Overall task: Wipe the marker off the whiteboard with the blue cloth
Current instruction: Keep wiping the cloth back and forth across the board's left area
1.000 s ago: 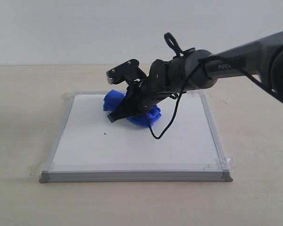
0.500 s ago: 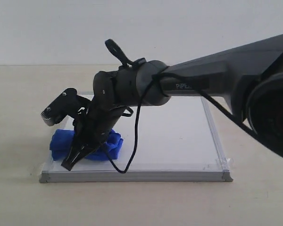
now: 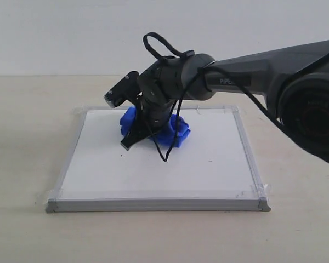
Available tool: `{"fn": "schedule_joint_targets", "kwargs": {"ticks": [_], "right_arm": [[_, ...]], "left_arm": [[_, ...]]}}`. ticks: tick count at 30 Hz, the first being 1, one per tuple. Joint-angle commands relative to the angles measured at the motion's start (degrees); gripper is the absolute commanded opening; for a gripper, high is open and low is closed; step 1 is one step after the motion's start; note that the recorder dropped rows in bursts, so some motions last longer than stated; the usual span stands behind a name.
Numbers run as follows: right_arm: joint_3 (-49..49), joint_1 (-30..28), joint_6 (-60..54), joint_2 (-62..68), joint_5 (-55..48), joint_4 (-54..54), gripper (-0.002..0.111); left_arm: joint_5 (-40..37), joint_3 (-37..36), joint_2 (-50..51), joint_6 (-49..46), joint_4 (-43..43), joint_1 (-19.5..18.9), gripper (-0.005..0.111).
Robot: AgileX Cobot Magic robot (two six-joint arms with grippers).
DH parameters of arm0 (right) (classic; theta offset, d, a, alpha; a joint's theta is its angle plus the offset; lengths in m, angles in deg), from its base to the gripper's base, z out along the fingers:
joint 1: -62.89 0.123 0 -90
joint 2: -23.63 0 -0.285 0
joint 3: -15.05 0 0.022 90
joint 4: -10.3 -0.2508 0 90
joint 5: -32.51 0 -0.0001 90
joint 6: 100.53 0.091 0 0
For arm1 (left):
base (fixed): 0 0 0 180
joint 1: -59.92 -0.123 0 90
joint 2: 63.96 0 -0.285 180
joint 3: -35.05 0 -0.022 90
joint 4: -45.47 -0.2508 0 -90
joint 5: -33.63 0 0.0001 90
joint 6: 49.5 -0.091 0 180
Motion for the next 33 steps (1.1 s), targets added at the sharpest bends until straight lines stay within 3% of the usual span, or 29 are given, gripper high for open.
{"fn": "schedule_joint_targets", "kwargs": {"ticks": [1, 3, 6, 8, 9, 10, 11, 13, 15, 17, 19, 21, 23, 28, 30, 33], "right_arm": [[-0.1, 4.7, -17.7, 0.5, -4.1, -18.6, 0.0], [-0.1, 6.6, -27.3, 0.5, -4.9, -28.7, 0.0], [-1.2, 7.2, -29.8, 0.8, -3.5, -29.5, 0.0], [-1.3, 5.0, -22.3, 1.7, -0.1, -20.7, 0.0], [-1.3, 2.8, -11.0, 2.4, 1.2, -7.9, 0.0], [-1.5, 2.0, -5.2, 2.7, 1.2, -4.3, 0.0], [-1.6, -0.1, 3.2, 2.8, -0.7, 5.9, 0.0], [-1.7, -1.4, 7.3, 2.6, -3.8, 9.9, 0.0], [-1.7, 0.0, 2.1, 2.6, -5.0, 6.7, 0.0], [-1.7, 2.5, -10.7, 2.6, -4.8, -6.0, 0.0], [-1.7, 5.5, -27.3, 2.6, -7.1, -26.1, 0.0], [-1.7, 6.9, -32.1, 2.6, -8.2, -30.2, 0.0], [-1.7, 6.6, -26.8, 2.6, -6.0, -24.3, 0.0], [-1.7, 3.6, 1.9, 2.7, -4.6, 9.5, 0.0], [-1.9, 2.8, 7.8, 2.7, -5.9, 14.9, 0.0], [-1.9, 3.2, 5.7, 2.7, -7.7, 12.7, 0.0]], "left_arm": [[0.2, 0.2, -0.2, -0.2, 0.4, -0.1, 0.005], [0.2, 0.2, -0.2, -0.2, 0.4, -0.1, 0.005], [0.2, 0.2, -0.2, -0.2, 0.4, -0.1, 0.005], [0.2, 0.2, -0.2, -0.2, 0.4, -0.1, 0.005], [0.2, 0.2, -0.2, -0.2, 0.4, -0.1, 0.005], [0.2, 0.2, -0.2, -0.2, 0.4, -0.1, 0.005], [0.2, 0.2, -0.2, -0.2, 0.4, -0.1, 0.005], [0.2, 0.2, -0.2, -0.2, 0.4, -0.1, 0.005], [0.2, 0.2, -0.2, -0.2, 0.4, -0.1, 0.005], [0.2, 0.2, -0.2, -0.2, 0.4, -0.1, 0.005], [0.2, 0.2, -0.2, -0.2, 0.4, -0.1, 0.005], [0.2, 0.2, -0.2, -0.2, 0.4, -0.1, 0.005], [0.2, 0.2, -0.2, -0.2, 0.4, -0.1, 0.005], [0.2, 0.2, -0.2, -0.2, 0.4, -0.1, 0.005], [0.2, 0.2, -0.2, -0.2, 0.4, -0.1, 0.005], [0.2, 0.2, -0.2, -0.2, 0.4, -0.1, 0.005]]}}
